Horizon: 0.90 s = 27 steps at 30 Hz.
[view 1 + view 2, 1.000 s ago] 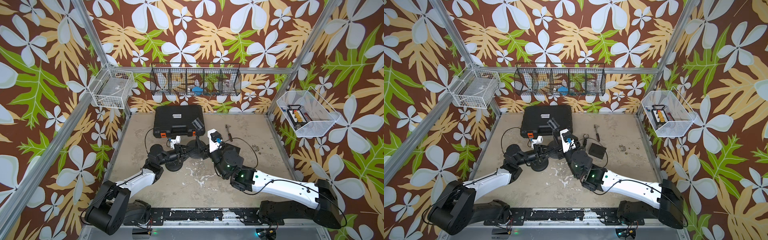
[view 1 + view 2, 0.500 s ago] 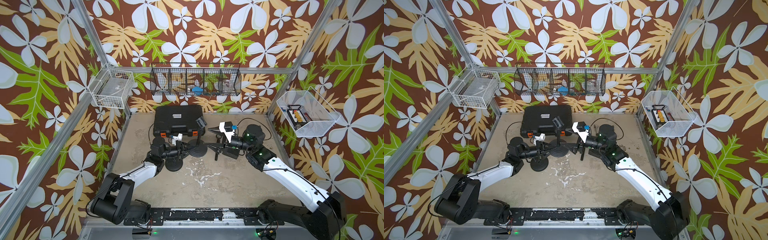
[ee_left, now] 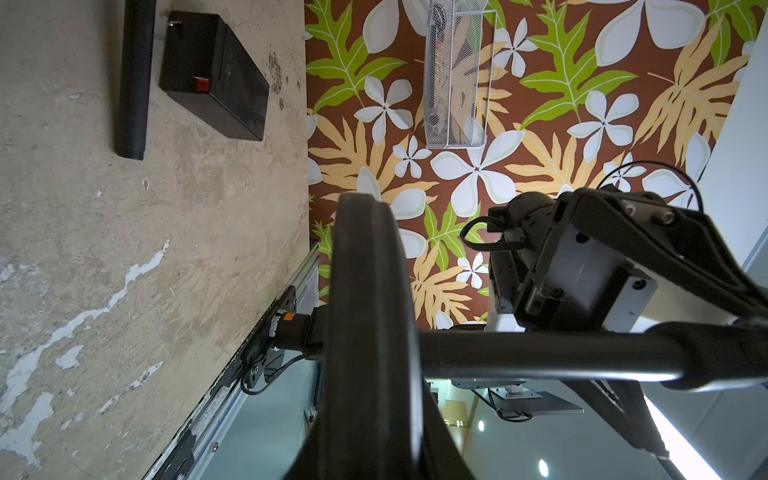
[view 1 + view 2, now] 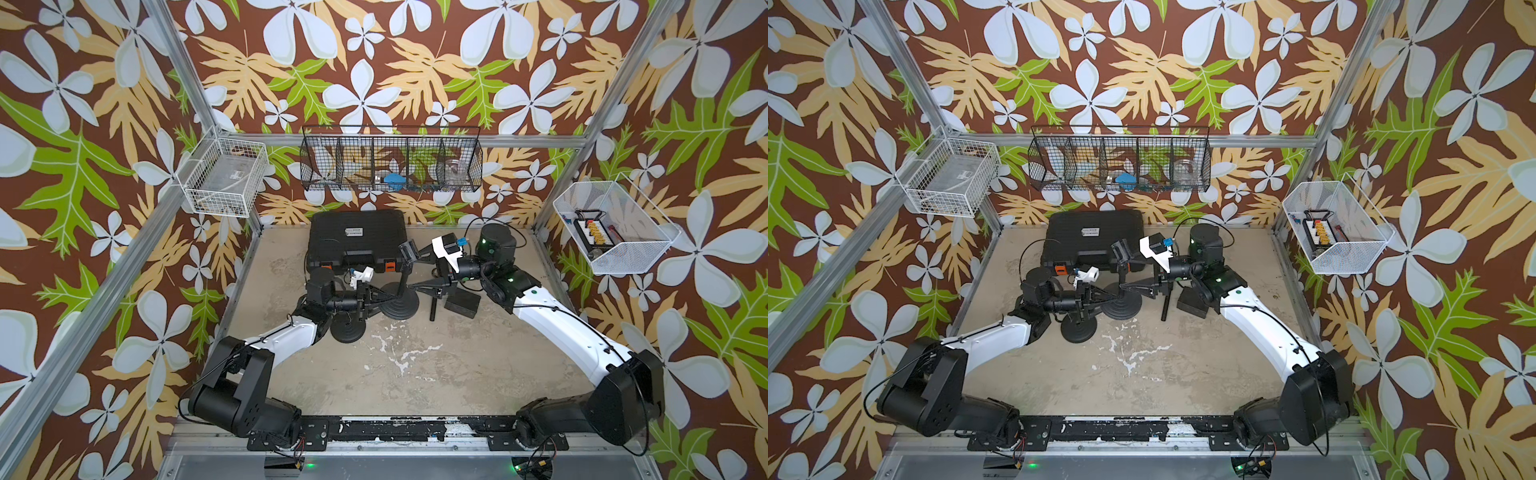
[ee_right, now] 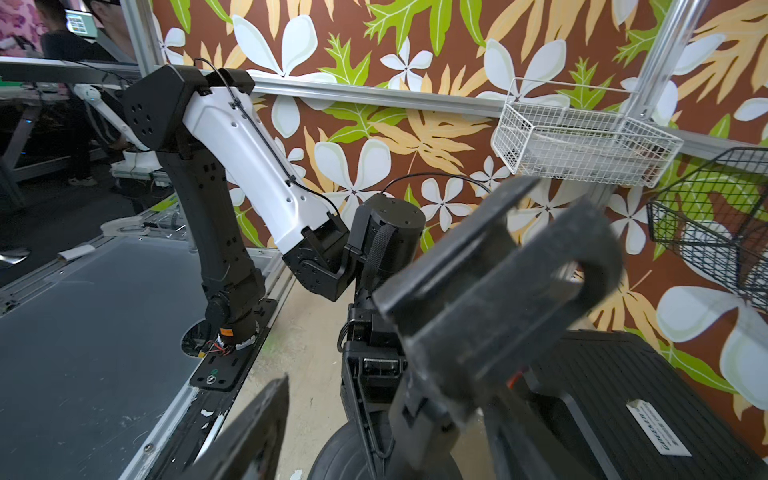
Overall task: Assemble a microphone stand
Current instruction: Screw the microphone stand pole into the microphone stand base.
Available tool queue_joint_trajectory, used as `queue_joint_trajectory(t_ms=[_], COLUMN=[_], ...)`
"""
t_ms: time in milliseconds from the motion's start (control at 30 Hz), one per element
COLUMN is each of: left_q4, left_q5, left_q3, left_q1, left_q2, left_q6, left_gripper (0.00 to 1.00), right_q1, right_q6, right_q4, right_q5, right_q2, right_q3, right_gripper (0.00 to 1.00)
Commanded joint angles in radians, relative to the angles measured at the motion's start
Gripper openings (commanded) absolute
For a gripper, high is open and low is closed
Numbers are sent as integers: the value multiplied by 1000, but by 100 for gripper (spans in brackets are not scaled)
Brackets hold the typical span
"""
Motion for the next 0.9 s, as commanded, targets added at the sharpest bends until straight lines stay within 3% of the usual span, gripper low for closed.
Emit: queue_joint_trajectory(t_ms=[0,333,433,533,633,700,867], left_q4=[69,76,98,112,110,115,169], left_q5=[41,47,41,19,-26,-59,-140], left_q3=[10,13,10,11,9,8,-7], left_q1=[0,0,0,0,3,6,16], left_q2=[1,2,4,4,1,-2,-23], left_q6=[14,7,-9,-15,-9,-8,-42], left_gripper=[0,0,0,0,0,0,0], right_q1=[0,0,0,0,17,61,323], right_q6=[-21,21,51,134,277,306,292], right_q4=[0,44,75,175,388,416,392], right_q5=[-86,-108,-52,81,340,562,1463], right_q2=[28,88,80,50,-10,-59,-193], right_q3=[26,72,49,-17,-159,-227,-361], right_gripper=[63,29,15,0,0,0,0])
